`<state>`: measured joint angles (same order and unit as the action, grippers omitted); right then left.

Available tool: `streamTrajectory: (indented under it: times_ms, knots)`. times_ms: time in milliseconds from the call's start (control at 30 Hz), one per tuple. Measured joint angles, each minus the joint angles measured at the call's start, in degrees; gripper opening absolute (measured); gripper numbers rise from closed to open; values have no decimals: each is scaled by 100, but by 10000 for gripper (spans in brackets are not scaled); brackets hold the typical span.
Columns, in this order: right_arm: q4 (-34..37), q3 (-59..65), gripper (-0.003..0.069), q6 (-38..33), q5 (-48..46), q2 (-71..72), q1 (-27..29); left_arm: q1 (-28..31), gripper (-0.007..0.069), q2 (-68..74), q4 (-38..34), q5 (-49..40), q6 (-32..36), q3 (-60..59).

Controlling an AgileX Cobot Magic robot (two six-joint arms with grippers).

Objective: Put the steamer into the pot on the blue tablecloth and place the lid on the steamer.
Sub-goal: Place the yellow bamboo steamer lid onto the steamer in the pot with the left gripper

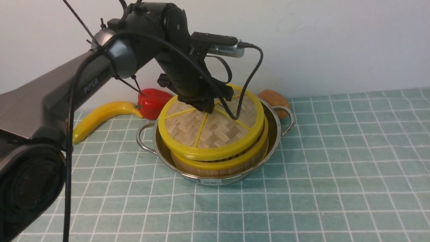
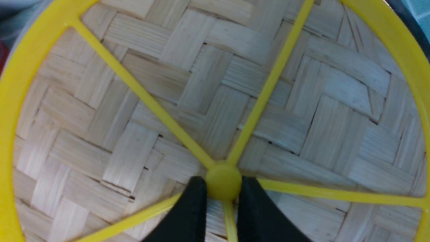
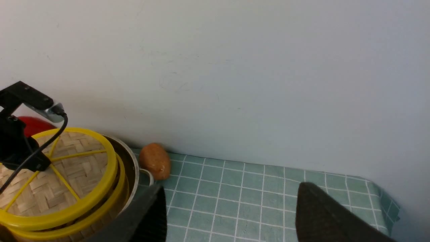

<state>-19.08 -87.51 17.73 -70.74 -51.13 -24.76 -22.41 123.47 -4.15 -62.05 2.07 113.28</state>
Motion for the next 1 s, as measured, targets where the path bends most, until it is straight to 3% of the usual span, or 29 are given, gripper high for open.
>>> streamTrajectory:
  times_ms: [1000]
  knots:
    - [81,5,504,0,0,0,0,0,106,292,-353,61,5,52]
